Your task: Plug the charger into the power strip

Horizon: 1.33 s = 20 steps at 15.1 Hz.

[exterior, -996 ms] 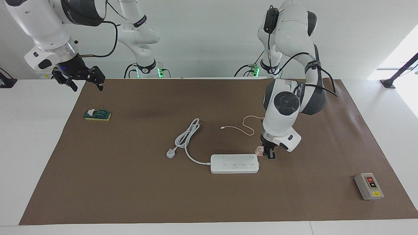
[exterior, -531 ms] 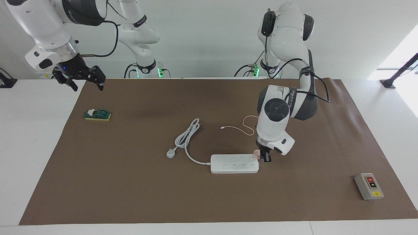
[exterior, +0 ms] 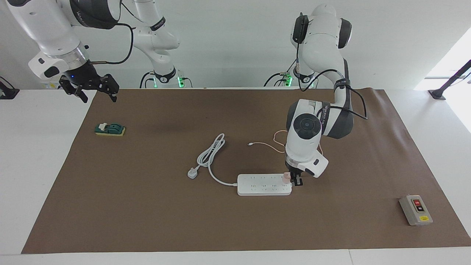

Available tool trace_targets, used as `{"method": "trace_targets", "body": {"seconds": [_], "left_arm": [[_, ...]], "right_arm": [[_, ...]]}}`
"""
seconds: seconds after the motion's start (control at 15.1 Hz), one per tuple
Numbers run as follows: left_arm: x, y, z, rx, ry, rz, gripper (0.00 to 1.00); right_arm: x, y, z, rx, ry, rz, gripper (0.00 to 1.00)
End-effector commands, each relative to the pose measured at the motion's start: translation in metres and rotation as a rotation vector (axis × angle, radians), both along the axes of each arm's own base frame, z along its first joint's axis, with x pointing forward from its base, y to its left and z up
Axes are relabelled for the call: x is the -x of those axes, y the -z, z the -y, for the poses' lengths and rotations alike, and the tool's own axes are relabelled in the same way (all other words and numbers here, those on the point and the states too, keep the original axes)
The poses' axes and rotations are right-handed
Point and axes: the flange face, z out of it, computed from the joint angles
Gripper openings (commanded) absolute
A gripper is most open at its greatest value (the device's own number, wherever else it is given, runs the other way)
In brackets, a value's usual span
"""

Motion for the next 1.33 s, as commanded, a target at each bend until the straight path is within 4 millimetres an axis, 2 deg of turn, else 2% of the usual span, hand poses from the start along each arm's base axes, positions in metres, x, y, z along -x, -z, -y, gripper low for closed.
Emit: {"method": "trace_targets", "body": {"seconds": [0.0,0.53,0.93,1.26], "left_arm": [[-0.003,0.002,0.002,0.006,-0.015,0.017,0.0],[0.002,0.012,-0.008,0.007,-0.021,0.016,0.0],[0.016,0.01,-0.012,0.01,-0.01,0.007,0.0],[0.016,0.004,-0.009,0.031,-0.017,0.024,0.0]], "right_arm": [[0.006,-0.002,0.003,0.004,-0.012,-0.008,1.0],[0.006,-0.003,0.002,0.002,-0.014,-0.006,1.0],[0.007,-0.002,0.001,0.002,-0.013,-0.012,1.0],[0.007,-0.002,0.001,0.002,-0.015,-0.012,1.0]]}}
